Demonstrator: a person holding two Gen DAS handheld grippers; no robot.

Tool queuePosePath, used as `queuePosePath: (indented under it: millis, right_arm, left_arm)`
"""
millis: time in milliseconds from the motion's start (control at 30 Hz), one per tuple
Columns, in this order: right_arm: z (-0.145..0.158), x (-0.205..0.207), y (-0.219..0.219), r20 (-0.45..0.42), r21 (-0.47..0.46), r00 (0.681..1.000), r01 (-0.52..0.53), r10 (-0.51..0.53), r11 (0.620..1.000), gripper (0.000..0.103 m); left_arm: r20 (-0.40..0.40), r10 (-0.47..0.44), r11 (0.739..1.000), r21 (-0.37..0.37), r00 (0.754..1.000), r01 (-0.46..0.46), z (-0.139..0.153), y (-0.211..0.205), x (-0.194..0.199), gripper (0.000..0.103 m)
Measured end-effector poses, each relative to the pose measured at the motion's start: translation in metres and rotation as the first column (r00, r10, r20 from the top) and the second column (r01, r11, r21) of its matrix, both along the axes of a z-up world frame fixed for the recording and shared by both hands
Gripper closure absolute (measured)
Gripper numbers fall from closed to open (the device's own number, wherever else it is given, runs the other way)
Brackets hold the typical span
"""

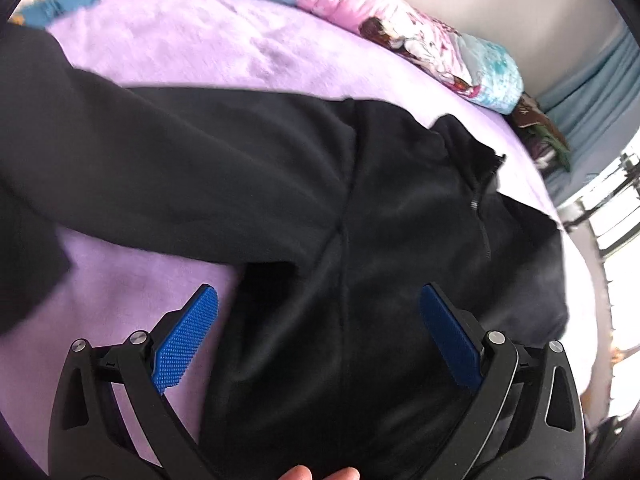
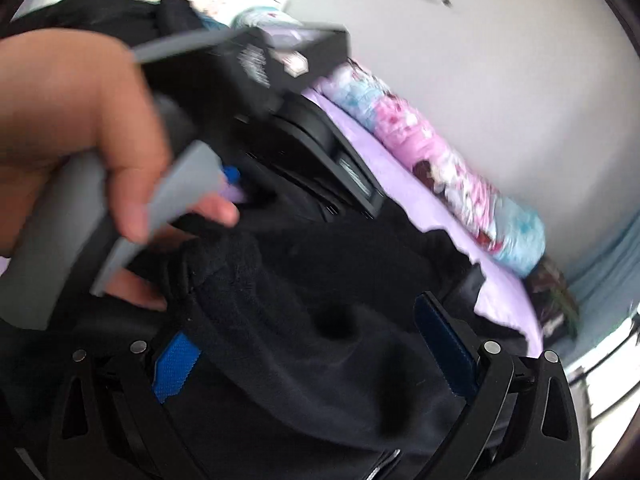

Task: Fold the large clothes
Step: 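Lay the sleeve on the jacket body and open the right gripper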

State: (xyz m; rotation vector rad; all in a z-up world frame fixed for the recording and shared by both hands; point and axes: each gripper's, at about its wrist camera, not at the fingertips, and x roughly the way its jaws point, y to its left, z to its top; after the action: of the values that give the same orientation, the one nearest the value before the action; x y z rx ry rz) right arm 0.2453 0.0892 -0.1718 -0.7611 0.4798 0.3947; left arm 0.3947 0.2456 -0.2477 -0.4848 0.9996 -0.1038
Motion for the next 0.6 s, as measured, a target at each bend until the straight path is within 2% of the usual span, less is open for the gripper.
queuePosePath:
  millis: [67,133,267,300,333,367,400,433,467,533,600]
  right_arm:
    - [-0.004,0.007,-0.003,0.0,0.003,1.0,0.018,-0.018,1.0,0.006]
    - [-0.007,0.018,-0.01,-0.014,0.006,0.999,0.05,-0.05,0.999,0.006]
    - [-0.008,0.027,-0.02,-0.026,0.006,0.997,0.068,-0.068,0.998,0.006]
    - [-0.007,0.028,-0.023,-0.042,0.018,0.997,0.064,-0.063,0.998,0.006]
    - [-0.006,0.028,-0.025,-0.055,0.028,0.997,0.063,-0.061,0.998,0.006]
    - [-0.007,0.027,-0.027,-0.074,0.039,0.996,0.056,-0.053,0.998,0.006]
    - [-0.009,0.026,-0.028,-0.085,0.042,0.995,0.051,-0.047,0.998,0.006]
    - [-0.012,0.023,-0.027,-0.084,0.038,0.996,0.043,-0.04,0.998,0.006]
    - [-0.014,0.02,-0.026,-0.079,0.032,0.996,0.035,-0.033,0.999,0.006]
    - [-0.02,0.01,-0.023,-0.061,0.022,0.998,0.021,-0.019,1.0,0.006]
    - [-0.025,-0.003,-0.022,-0.069,0.026,0.998,0.011,-0.009,1.0,0.006]
  left_arm:
    - [-0.004,-0.025,0.997,-0.075,1.0,0.025,-0.006,-0.002,0.007,0.006]
    - [-0.003,-0.012,0.991,-0.132,1.0,0.011,-0.012,-0.004,0.015,0.006]
    - [-0.028,-0.008,0.993,-0.116,1.0,0.005,-0.012,-0.01,0.022,0.006]
    - [-0.055,-0.035,0.997,-0.076,0.998,0.03,-0.009,-0.013,0.022,0.006]
    - [-0.081,-0.09,0.995,0.034,0.993,0.093,-0.002,-0.022,0.019,0.006]
    - [-0.081,-0.144,0.975,0.157,0.986,0.155,0.007,-0.03,0.012,0.006]
    - [-0.08,-0.197,0.928,0.306,0.977,0.212,0.016,-0.038,-0.001,0.006]
    - [-0.095,-0.227,0.912,0.328,0.969,0.246,0.019,-0.04,-0.008,0.006]
    - [-0.111,-0.257,0.919,0.28,0.96,0.279,0.02,-0.038,-0.015,0.006]
    - [-0.133,-0.31,0.937,0.123,0.941,0.326,0.018,-0.03,-0.033,0.006]
    - [-0.17,-0.341,0.935,0.043,0.925,0.352,0.009,-0.029,-0.046,0.006]
